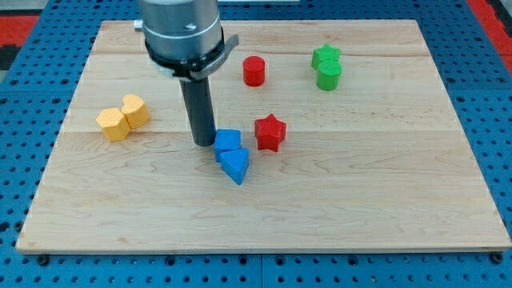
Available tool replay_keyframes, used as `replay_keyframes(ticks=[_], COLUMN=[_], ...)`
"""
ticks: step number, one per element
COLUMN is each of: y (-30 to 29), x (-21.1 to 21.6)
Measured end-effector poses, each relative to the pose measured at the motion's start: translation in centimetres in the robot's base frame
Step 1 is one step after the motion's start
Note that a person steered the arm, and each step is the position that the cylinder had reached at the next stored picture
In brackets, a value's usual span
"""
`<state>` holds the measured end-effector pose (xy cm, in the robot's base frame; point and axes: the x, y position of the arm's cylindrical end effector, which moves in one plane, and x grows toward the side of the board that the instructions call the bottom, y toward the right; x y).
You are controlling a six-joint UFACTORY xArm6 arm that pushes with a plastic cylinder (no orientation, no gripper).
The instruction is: Move the red star closer to the red circle
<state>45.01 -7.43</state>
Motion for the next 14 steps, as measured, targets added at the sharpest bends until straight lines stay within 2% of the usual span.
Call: replay_keyframes(ticks=[1, 2, 3, 4, 5, 6, 7, 8, 9, 10, 11, 13, 14], y=[0.1, 2.4, 2.4, 4.6, 10.9, 13.6, 9.3, 6.0, 11.4, 11.4, 7.8, 2.1, 1.6], x=[-3.0, -1.1, 3.0, 4.5, 4.0, 2.5, -0.3, -1.0, -0.2, 2.7, 3.4, -1.6, -6.2])
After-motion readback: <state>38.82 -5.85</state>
